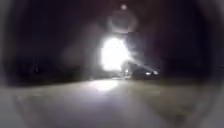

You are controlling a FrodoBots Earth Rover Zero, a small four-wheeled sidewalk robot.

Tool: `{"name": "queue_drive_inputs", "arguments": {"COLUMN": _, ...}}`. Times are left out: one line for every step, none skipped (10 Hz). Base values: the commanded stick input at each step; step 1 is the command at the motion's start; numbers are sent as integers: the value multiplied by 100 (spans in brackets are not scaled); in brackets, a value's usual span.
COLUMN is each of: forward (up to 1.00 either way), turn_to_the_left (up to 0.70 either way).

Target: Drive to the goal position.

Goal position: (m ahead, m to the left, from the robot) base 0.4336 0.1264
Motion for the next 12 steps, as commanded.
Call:
{"name": "queue_drive_inputs", "arguments": {"forward": 100, "turn_to_the_left": 9}}
{"name": "queue_drive_inputs", "arguments": {"forward": 100, "turn_to_the_left": 6}}
{"name": "queue_drive_inputs", "arguments": {"forward": 100, "turn_to_the_left": 3}}
{"name": "queue_drive_inputs", "arguments": {"forward": 100, "turn_to_the_left": 0}}
{"name": "queue_drive_inputs", "arguments": {"forward": 100, "turn_to_the_left": 0}}
{"name": "queue_drive_inputs", "arguments": {"forward": 100, "turn_to_the_left": 0}}
{"name": "queue_drive_inputs", "arguments": {"forward": 100, "turn_to_the_left": 0}}
{"name": "queue_drive_inputs", "arguments": {"forward": 100, "turn_to_the_left": 0}}
{"name": "queue_drive_inputs", "arguments": {"forward": 100, "turn_to_the_left": 0}}
{"name": "queue_drive_inputs", "arguments": {"forward": 100, "turn_to_the_left": 0}}
{"name": "queue_drive_inputs", "arguments": {"forward": 100, "turn_to_the_left": 0}}
{"name": "queue_drive_inputs", "arguments": {"forward": 100, "turn_to_the_left": 0}}
